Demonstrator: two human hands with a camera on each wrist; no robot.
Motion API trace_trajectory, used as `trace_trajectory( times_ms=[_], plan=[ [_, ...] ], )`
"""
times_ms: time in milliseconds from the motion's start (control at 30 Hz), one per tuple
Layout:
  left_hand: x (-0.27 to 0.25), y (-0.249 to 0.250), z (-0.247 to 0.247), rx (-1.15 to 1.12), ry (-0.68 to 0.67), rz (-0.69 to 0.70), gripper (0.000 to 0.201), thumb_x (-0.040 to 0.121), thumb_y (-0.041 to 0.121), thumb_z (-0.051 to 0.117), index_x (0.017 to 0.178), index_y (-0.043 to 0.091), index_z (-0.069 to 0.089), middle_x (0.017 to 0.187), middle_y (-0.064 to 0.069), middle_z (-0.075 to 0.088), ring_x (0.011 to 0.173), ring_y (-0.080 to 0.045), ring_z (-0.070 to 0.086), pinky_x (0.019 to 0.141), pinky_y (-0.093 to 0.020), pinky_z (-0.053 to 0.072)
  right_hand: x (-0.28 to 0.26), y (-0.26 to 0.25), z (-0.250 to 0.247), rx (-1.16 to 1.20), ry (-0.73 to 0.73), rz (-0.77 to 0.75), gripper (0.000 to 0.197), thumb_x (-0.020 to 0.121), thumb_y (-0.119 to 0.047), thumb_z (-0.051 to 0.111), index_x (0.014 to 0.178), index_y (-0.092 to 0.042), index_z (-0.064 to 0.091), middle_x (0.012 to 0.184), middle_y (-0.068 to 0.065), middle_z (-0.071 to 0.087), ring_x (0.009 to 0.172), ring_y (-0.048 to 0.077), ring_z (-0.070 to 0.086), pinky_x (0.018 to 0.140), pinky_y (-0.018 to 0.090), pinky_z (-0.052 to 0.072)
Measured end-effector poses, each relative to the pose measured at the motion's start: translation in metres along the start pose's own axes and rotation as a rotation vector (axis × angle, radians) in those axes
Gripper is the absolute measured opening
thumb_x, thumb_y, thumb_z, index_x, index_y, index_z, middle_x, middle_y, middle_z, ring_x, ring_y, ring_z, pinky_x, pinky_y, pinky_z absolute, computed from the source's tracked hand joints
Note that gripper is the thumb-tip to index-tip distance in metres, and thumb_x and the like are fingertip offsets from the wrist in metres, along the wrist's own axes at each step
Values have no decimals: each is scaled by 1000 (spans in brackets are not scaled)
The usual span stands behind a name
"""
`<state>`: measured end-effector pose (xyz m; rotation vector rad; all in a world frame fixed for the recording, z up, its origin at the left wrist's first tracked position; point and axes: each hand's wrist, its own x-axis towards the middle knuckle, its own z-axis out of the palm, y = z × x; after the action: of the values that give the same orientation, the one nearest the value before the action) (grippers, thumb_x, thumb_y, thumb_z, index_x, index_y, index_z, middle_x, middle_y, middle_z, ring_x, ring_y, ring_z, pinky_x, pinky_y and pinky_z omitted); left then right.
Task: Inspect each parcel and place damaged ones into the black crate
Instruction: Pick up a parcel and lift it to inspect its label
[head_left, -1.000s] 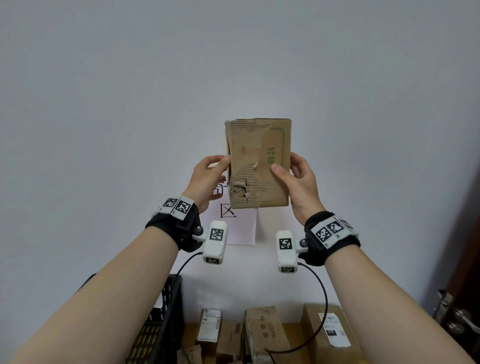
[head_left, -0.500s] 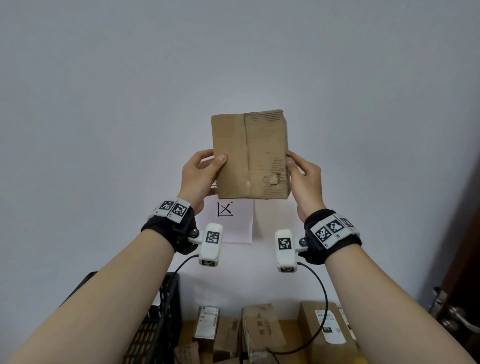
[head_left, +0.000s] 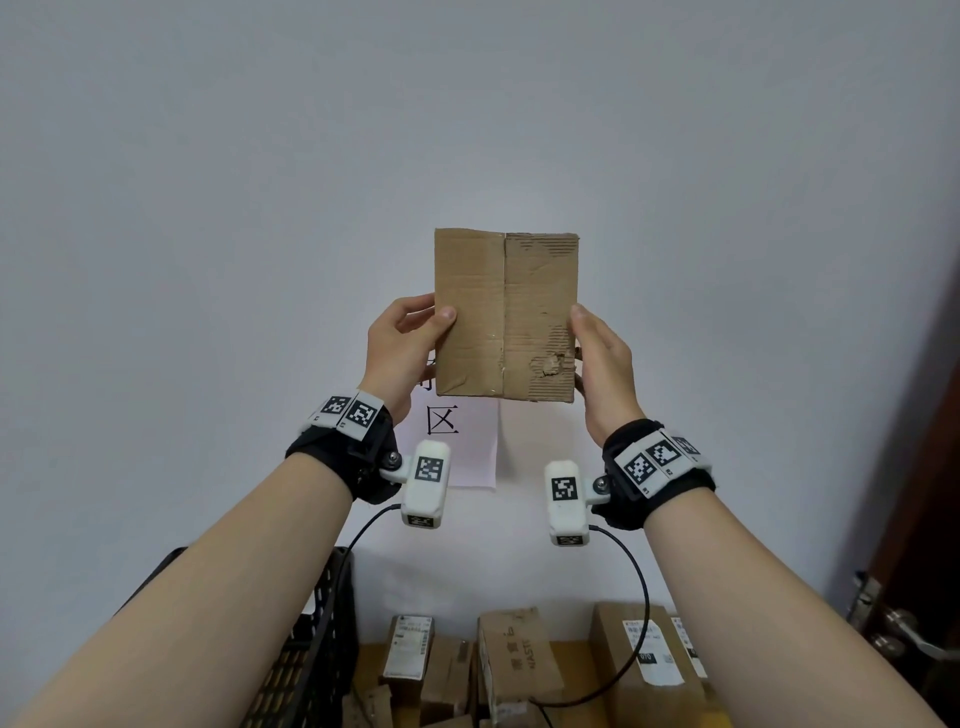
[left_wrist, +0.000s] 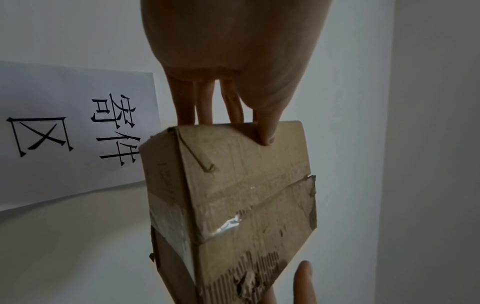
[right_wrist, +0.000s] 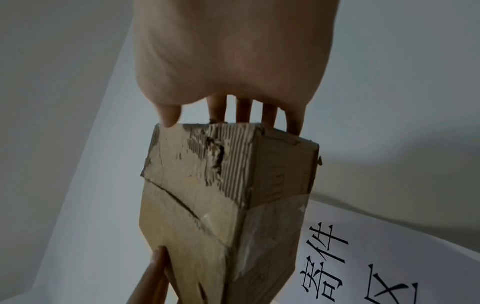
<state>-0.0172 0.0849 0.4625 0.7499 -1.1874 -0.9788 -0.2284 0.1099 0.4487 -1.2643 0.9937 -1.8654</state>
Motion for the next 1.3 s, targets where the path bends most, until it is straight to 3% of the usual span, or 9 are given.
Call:
trace_trajectory(
  times_ms=[167, 267, 333, 400, 500, 633, 767, 1000, 1300],
  plan=[
    [5, 3, -1, 24, -23, -7, 24, 101, 29, 67, 124, 19, 67, 116, 1, 75, 99, -12, 74, 66, -30, 61, -3, -6, -4, 13, 43, -41, 42, 93, -28, 76, 133, -20, 65, 122, -1, 73, 94, 8, 75, 72, 25, 59],
    [10, 3, -8, 64, -69, -107, 61, 90, 53, 74, 142, 28, 52, 124, 4, 70, 108, -12, 72, 82, -39, 63, -6, -12, -6, 57, 17, -74, 37, 94, -20, 75, 129, -14, 66, 118, 2, 76, 100, 14, 75, 78, 28, 60],
    [9, 4, -7, 73, -156, -201, 79, 83, 67, 71, 147, 28, 47, 117, 6, 69, 99, -15, 71, 76, -41, 62, -6, -13, -6, 57, 1, -95, 36, 94, -17, 74, 129, -12, 65, 120, 3, 75, 104, 15, 74, 81, 28, 60],
    [7, 5, -3, 34, -210, -190, 57, 92, 60, 65, 133, 21, 60, 97, 7, 72, 77, -14, 69, 58, -32, 57, -5, -12, -5, 29, 19, -104, 43, 93, -20, 76, 133, -15, 60, 119, 0, 76, 106, 13, 73, 83, 27, 60],
    [6, 7, 3, 42, -152, -116, 32, 97, 44, 68, 120, 21, 69, 96, 8, 77, 83, -15, 71, 64, -36, 59, -1, -11, -4, -13, 92, -82, 45, 94, -24, 75, 132, -26, 50, 114, -4, 75, 96, 8, 73, 75, 25, 59],
    [5, 4, 4, 34, -121, -64, 30, 95, 37, 74, 119, 20, 70, 107, 6, 79, 89, -13, 73, 73, -39, 57, 5, -7, -3, -177, 156, -135, 16, 98, -26, 68, 113, -31, 67, 128, -4, 62, 98, 10, 69, 86, 34, 61],
    [-1, 3, 4, -26, -120, -51, 29, 95, 33, 74, 120, 18, 69, 109, 3, 79, 88, -18, 74, 62, -32, 58, 10, -7, -2, -184, 109, -79, 24, 103, -28, 57, 121, -34, 73, 132, -4, 65, 113, 5, 64, 99, 36, 57],
    [-8, 7, 8, -38, -139, -34, 23, 94, 27, 76, 116, 20, 71, 109, 6, 79, 97, -17, 76, 58, -30, 58, 4, -13, 10, -68, 14, 71, 34, 107, -36, 44, 129, -30, 69, 111, -9, 78, 93, 4, 72, 69, 24, 52],
    [-2, 3, 1, -7, -142, -39, 33, 92, 30, 78, 122, 18, 70, 112, 5, 79, 104, -20, 76, 65, -35, 60, 9, -6, 14, -61, 17, 105, 34, 104, -35, 44, 125, -27, 71, 106, -10, 78, 93, 7, 70, 76, 28, 50]
  ],
)
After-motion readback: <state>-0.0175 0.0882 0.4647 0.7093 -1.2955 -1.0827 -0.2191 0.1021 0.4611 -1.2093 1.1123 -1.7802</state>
